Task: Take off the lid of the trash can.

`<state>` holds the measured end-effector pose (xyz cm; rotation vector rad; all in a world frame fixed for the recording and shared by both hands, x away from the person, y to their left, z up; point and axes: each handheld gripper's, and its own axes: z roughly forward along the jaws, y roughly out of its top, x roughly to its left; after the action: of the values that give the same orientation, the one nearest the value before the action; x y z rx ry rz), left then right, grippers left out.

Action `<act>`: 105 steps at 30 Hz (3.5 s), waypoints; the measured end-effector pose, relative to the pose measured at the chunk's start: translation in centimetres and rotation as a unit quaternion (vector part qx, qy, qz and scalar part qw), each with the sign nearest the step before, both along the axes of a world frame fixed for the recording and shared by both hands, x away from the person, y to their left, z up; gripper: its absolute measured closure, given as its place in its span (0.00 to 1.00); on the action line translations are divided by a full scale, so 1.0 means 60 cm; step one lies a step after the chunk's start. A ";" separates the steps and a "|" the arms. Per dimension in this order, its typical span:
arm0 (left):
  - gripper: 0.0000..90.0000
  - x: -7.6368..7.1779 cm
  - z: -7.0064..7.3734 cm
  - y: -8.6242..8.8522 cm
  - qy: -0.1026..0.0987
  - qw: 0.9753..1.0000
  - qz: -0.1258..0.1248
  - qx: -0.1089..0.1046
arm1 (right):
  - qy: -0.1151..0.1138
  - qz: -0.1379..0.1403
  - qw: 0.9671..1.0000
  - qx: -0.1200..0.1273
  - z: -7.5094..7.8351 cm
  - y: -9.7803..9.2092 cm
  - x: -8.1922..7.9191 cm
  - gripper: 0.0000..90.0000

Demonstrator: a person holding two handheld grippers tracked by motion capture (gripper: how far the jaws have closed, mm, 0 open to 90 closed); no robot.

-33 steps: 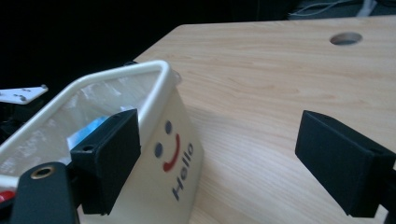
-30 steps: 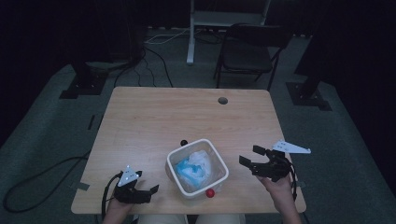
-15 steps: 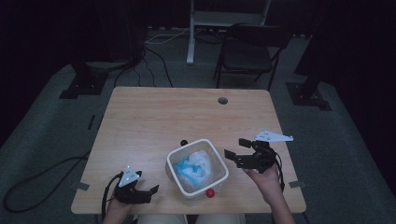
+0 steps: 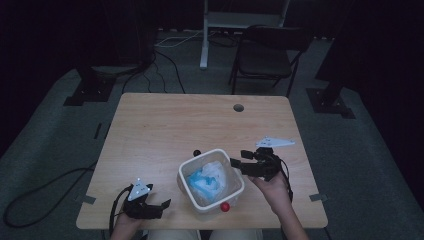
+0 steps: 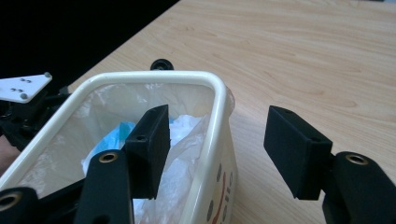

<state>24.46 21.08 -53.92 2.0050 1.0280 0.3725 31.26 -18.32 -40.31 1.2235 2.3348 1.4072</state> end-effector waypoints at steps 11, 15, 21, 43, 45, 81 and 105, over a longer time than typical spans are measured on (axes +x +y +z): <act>0.09 0.000 0.000 0.001 0.000 1.000 -0.005 0.000 | 0.005 0.005 0.999 -0.053 -0.013 0.025 0.007 0.70; 0.09 -0.002 0.001 0.001 -0.001 1.000 -0.006 0.001 | 0.008 0.010 0.997 -0.072 -0.017 0.035 0.011 0.75; 0.09 -0.001 0.002 0.000 -0.001 1.000 -0.005 0.001 | 0.008 0.018 0.995 -0.100 -0.020 0.051 0.014 0.82; 0.09 0.001 0.000 0.003 0.003 1.000 -0.001 -0.004 | 0.016 0.030 0.991 -0.132 -0.011 0.058 0.032 0.89; 0.09 0.001 0.000 0.003 0.004 1.000 -0.001 -0.004 | 0.017 0.030 0.991 -0.128 -0.007 0.056 0.033 0.89; 0.09 0.003 -0.003 0.004 0.008 1.000 0.000 -0.006 | -0.022 -0.050 0.992 -0.113 0.062 -0.052 0.037 0.90; 0.09 0.004 -0.003 0.004 0.009 1.000 0.002 -0.003 | -0.007 -0.148 0.983 -0.111 0.054 -0.198 0.027 0.90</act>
<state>24.68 21.31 -54.11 2.0053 1.0425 0.3527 32.87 -30.20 -37.08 1.4130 2.1210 1.0277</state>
